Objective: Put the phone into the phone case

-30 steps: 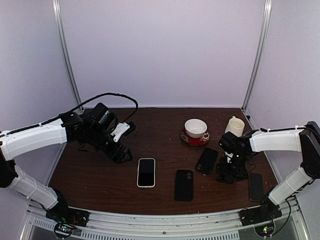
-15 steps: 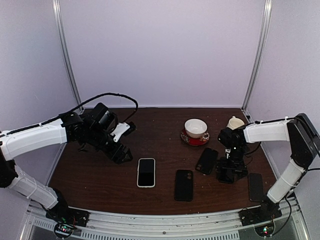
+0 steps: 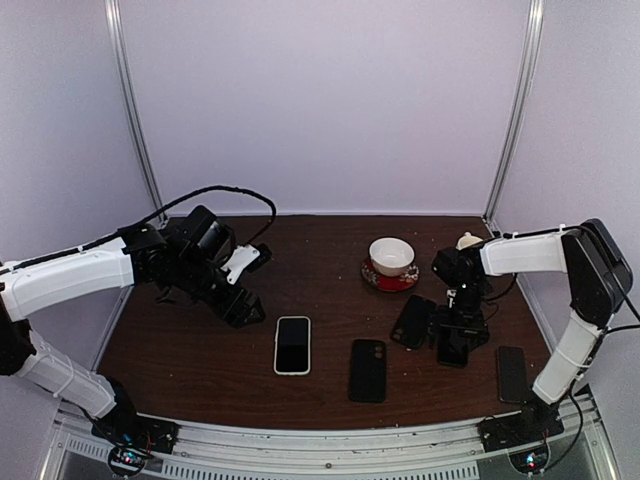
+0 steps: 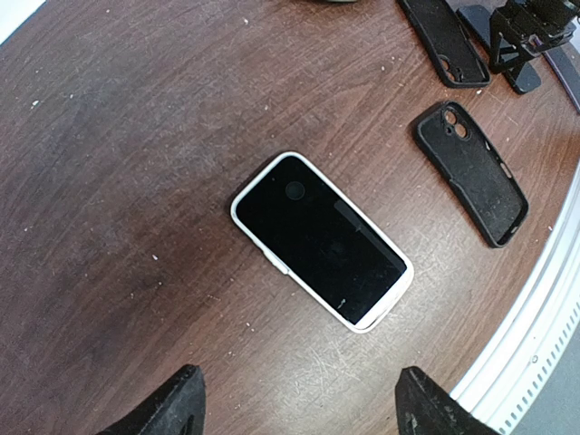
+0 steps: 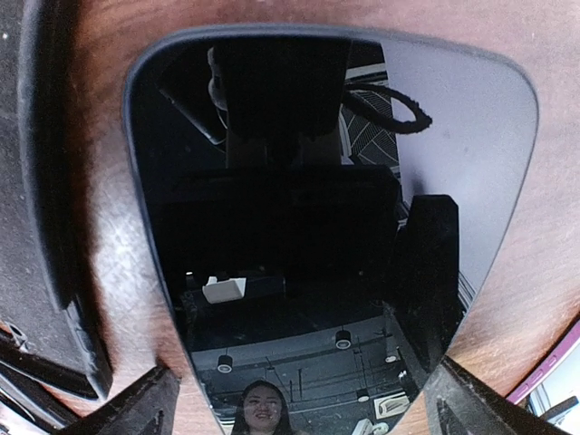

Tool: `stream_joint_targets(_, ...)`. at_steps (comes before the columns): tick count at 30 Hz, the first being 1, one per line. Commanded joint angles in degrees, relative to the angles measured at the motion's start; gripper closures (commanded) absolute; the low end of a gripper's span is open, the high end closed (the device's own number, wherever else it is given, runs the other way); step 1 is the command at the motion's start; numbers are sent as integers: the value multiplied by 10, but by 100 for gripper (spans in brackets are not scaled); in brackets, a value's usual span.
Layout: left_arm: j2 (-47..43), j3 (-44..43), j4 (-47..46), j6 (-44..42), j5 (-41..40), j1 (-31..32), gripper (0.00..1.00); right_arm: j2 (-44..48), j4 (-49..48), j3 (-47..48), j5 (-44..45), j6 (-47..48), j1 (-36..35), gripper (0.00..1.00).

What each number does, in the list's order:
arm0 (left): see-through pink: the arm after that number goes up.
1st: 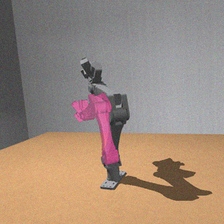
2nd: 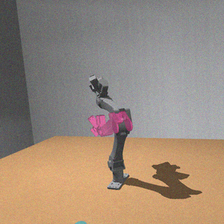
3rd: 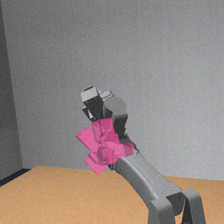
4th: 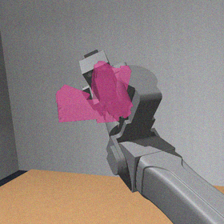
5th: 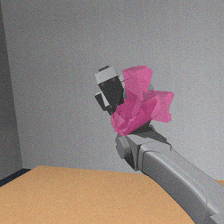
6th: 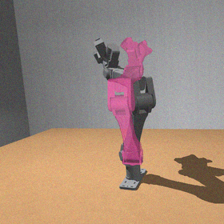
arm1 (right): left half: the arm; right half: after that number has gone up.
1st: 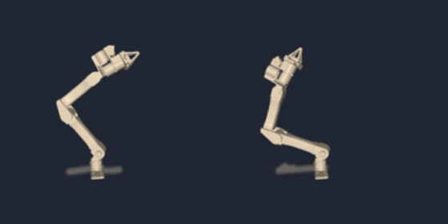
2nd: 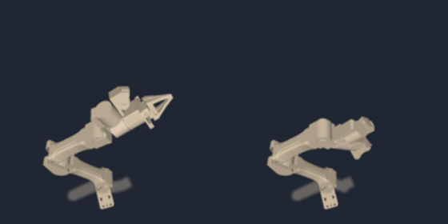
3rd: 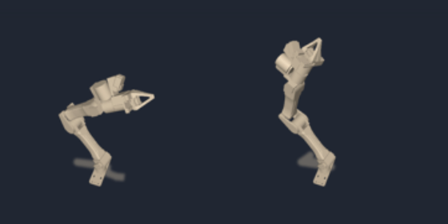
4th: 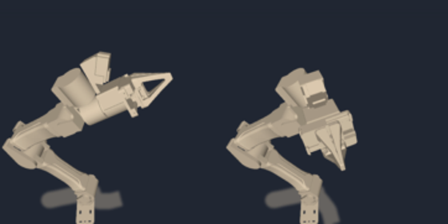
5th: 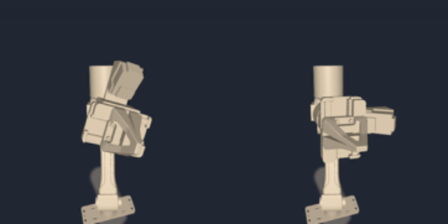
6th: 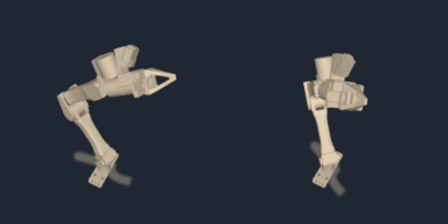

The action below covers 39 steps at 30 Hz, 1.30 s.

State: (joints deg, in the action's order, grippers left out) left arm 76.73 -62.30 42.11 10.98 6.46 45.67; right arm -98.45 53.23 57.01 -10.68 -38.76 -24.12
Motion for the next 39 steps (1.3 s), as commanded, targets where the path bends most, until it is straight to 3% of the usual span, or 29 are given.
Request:
stream_joint_targets(1, -11, 2, -7, -7, 6, -6, 24, -14, -148, -24, 32, 11, 7, 9)
stream_joint_targets(7, -10, 2, -7, -7, 8, -6, 24, 12, -137, -53, 36, 21, 5, 35)
stream_joint_targets(13, -3, 3, -7, -7, -2, -6, 24, 74, -99, -41, 50, 67, -18, 36)
stream_joint_targets(20, -28, 15, -52, 11, -9, -6, 28, 165, -109, -12, 88, 179, -109, 42)
stream_joint_targets(25, -26, 22, -143, 71, 109, -6, 26, 176, -169, 30, 104, 254, -203, 43)
stream_joint_targets(31, 16, -9, -221, 146, 235, -6, 15, 146, -264, 93, 167, 348, -335, 41)
stream_joint_targets(35, 7, -5, -265, 170, 283, -4, 9, 124, -289, 131, 218, 411, -394, 41)
stream_joint_targets(39, -13, 13, -283, 173, 288, -2, 12, 116, -313, 148, 241, 458, -430, 42)
